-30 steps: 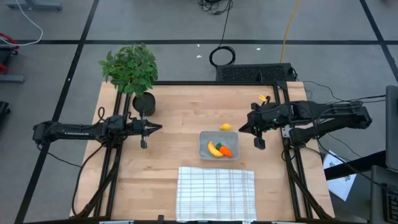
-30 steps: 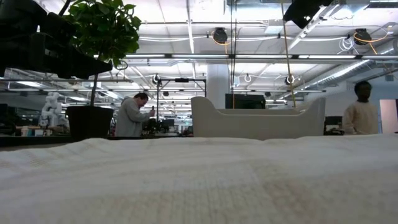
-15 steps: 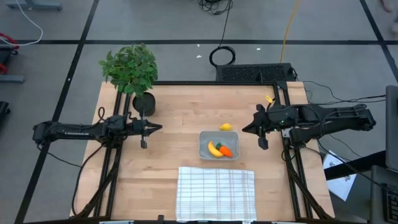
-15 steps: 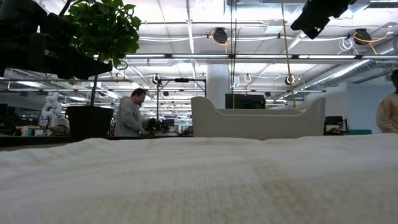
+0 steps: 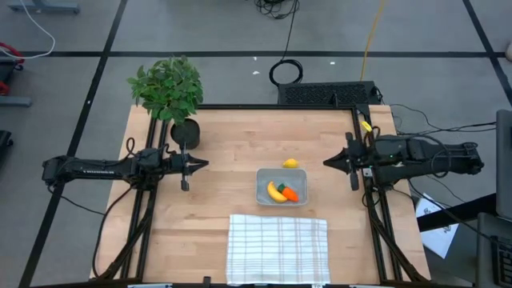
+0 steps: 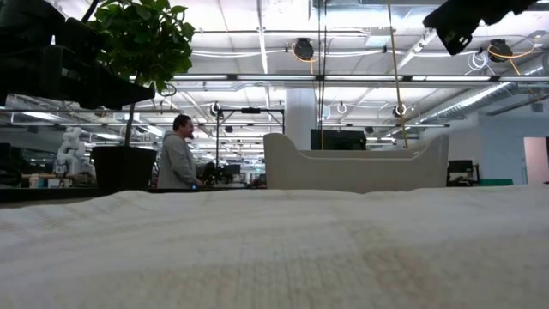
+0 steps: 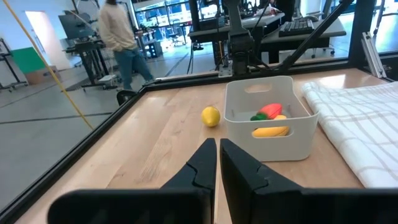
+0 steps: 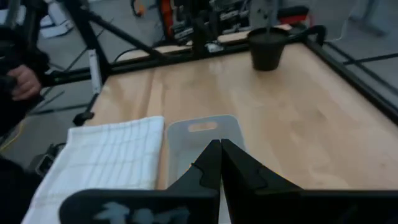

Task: Pick and placing Produce into tupperware
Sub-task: Put the yellow lemon into the gray bin

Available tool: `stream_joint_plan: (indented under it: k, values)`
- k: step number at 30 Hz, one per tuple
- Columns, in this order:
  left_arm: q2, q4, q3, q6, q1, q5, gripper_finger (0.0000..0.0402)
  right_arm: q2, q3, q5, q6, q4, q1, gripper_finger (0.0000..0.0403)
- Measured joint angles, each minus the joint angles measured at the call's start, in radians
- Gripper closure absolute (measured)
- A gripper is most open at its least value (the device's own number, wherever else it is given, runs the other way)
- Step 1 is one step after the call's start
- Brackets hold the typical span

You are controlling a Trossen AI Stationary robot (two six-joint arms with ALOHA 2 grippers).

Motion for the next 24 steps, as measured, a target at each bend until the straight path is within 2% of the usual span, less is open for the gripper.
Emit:
stream_joint_plan:
  k: [3, 24]
  values:
    - [0.0, 0.0, 0.0, 0.0, 0.0, 0.0, 0.0376, -0.045, -0.056, 0.026, 0.001, 0.014, 0.0, 0.0403]
    - [0.0, 0.0, 0.0, -0.028, 0.0, -0.001, 0.0376, -0.337, -0.394, 0.014, 0.03, 0.221, 0.0, 0.0403]
